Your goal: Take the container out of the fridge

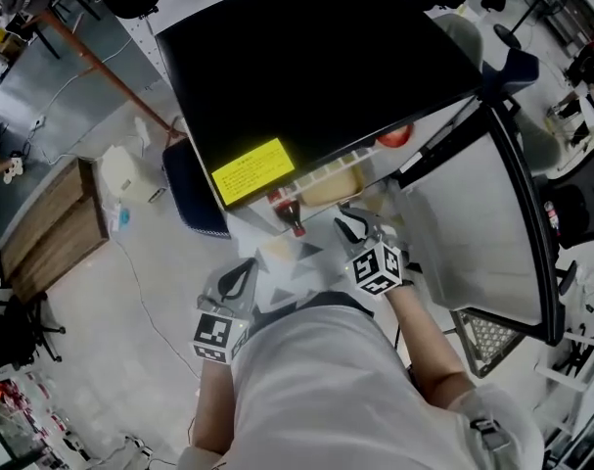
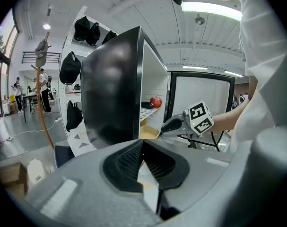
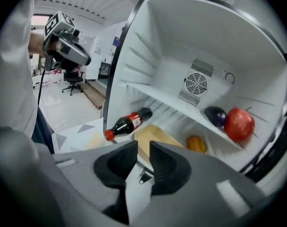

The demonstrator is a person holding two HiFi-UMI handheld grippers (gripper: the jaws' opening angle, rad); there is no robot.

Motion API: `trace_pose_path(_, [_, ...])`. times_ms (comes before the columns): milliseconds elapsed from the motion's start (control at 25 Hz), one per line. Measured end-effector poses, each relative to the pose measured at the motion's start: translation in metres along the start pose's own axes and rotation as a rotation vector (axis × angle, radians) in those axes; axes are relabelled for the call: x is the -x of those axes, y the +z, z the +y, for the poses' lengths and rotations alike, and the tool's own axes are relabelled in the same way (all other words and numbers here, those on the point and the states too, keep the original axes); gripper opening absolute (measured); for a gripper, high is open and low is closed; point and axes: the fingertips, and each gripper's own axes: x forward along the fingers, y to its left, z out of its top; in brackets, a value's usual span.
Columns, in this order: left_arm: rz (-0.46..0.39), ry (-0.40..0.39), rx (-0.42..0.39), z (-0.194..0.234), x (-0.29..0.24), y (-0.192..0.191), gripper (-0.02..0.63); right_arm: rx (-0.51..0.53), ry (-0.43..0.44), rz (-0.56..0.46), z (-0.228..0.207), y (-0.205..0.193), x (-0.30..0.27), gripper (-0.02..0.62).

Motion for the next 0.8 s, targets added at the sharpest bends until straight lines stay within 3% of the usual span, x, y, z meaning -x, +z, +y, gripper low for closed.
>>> trace_pose_path(280, [0.026, 0.03, 0.023, 0.023, 0.006, -0.01, 0.008, 0.201, 0.045, 0.146, 0.001, -0.021, -0.047, 0.134])
trace_pose_path(720, [0.031, 0.094, 0.087, 0.04, 0.015, -0.021, 0.008, 0.377, 0.125, 0.246, 0.008, -0.038, -0.086, 0.135])
trace_pose_path(800, [0.03, 0.107, 0.096, 0.041, 0.017, -0.023, 0.008, 0.392, 0.133, 0.247, 0.009, -0.039, -0.088, 0.107])
